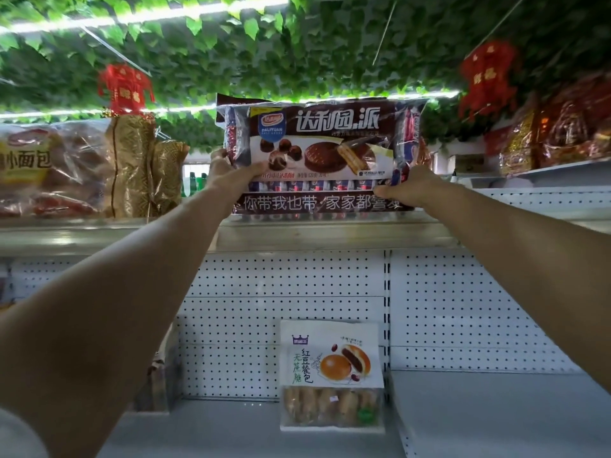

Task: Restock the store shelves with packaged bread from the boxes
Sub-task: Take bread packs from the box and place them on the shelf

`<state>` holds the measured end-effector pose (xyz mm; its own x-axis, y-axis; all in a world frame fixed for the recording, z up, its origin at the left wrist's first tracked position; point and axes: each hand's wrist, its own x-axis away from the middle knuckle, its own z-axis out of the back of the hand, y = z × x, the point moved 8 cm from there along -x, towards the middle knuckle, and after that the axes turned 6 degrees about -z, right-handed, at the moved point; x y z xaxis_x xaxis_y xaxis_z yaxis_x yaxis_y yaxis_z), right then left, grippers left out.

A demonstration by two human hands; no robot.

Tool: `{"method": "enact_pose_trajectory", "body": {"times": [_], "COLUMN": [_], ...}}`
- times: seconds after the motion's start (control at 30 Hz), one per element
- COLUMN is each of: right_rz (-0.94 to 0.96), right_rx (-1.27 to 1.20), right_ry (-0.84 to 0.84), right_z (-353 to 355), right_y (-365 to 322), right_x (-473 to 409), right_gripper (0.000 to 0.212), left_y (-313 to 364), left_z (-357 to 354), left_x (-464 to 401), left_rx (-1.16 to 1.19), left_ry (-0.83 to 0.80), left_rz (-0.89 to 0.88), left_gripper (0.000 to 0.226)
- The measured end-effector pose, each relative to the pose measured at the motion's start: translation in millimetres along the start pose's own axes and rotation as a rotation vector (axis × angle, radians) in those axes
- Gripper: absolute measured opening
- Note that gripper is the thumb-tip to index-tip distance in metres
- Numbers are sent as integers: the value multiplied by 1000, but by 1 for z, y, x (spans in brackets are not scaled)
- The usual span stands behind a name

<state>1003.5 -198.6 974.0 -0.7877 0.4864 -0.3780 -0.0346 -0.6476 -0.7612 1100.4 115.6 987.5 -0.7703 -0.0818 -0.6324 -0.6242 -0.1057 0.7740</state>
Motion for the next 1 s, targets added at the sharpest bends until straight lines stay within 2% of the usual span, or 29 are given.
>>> {"method": "enact_pose_trajectory", "body": {"times": [0.07, 0.17, 0.23, 0.3, 0.4, 0.5, 0.57, 0.73, 1.0], "right_rz": [24, 37, 80, 157, 311, 458, 520, 544, 735], "right_rx": [20, 106, 172, 229, 230, 144, 49, -40, 165], "right_ry": [51, 178, 294, 393, 476, 450, 369, 193, 178], "right_z": [1, 6, 8, 6, -2, -19, -36, -86, -154], "right_y": [-1, -2, -9, -19, -33, -42, -44, -41, -49], "right_x": [3, 16, 30, 46, 73, 102, 121, 162, 243], "right_gripper": [59, 82, 86, 75, 53, 39, 32, 19, 20], "left_y": [5, 13, 16, 18, 18, 14, 9, -24, -109], "left_z": [5, 12, 14, 18, 28, 41, 47, 69, 132], "left_x": [5, 14, 23, 37, 56, 82, 106, 165, 239], "left_rx": [-10, 1, 40, 96, 209, 351, 410, 578, 516], "left_ry": [49, 110, 135, 168, 202, 210, 172, 108, 115], "left_rz": [-31, -87, -125, -150, -167, -136, -77, 141, 401], "left_gripper": [90, 78, 66, 55, 52, 44, 38, 29, 12]}}
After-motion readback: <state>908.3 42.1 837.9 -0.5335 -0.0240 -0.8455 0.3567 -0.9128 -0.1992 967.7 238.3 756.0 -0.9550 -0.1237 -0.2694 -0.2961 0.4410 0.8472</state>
